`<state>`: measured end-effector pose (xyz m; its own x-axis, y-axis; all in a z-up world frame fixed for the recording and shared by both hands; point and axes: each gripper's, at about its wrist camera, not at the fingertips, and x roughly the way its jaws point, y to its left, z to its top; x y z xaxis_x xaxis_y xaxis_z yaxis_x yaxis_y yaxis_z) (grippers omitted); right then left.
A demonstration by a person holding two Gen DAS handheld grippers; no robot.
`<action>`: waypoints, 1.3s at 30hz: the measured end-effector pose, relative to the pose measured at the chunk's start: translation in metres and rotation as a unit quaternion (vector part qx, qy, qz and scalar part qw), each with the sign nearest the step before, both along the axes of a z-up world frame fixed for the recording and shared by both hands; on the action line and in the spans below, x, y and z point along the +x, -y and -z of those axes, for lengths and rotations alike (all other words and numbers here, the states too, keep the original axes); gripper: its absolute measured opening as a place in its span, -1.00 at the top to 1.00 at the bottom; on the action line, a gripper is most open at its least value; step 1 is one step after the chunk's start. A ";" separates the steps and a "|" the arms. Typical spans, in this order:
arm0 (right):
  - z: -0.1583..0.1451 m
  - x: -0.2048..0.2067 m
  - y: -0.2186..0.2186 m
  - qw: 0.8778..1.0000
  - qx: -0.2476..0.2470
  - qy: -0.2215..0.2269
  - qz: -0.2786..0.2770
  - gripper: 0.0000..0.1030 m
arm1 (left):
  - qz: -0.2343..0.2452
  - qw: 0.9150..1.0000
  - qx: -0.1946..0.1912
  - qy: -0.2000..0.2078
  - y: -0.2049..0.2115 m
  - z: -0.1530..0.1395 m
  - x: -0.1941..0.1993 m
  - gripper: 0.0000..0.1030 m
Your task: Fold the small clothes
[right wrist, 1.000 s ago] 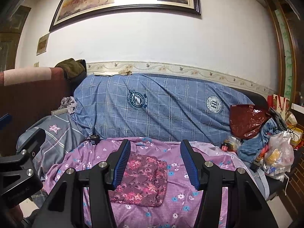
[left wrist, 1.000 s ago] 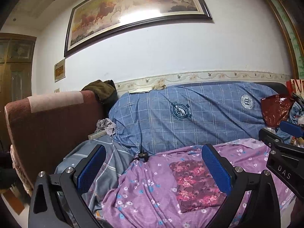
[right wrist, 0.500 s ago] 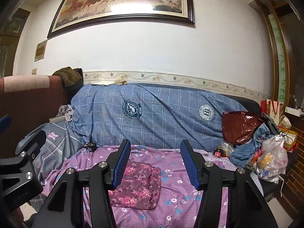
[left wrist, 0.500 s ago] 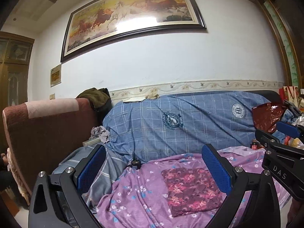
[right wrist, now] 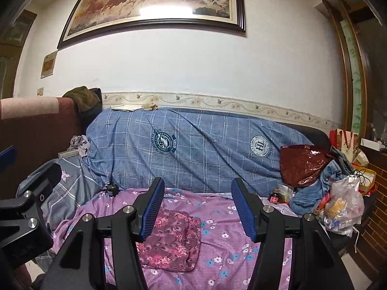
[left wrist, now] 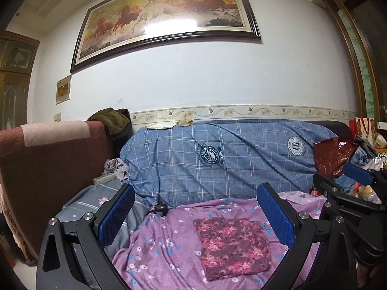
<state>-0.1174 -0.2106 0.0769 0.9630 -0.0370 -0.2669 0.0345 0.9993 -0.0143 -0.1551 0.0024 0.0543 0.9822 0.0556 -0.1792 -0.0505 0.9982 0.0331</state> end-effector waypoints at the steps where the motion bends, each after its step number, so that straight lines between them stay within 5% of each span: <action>1: 0.001 0.002 -0.001 1.000 0.000 -0.002 -0.001 -0.15 | 0.001 1.000 -0.001 -0.002 -0.001 -0.001 0.004 -0.99; 39: 0.025 0.086 -0.012 0.999 -0.013 -0.052 -0.011 -0.15 | -0.011 0.999 -0.027 -0.036 0.003 -0.006 0.097 -0.98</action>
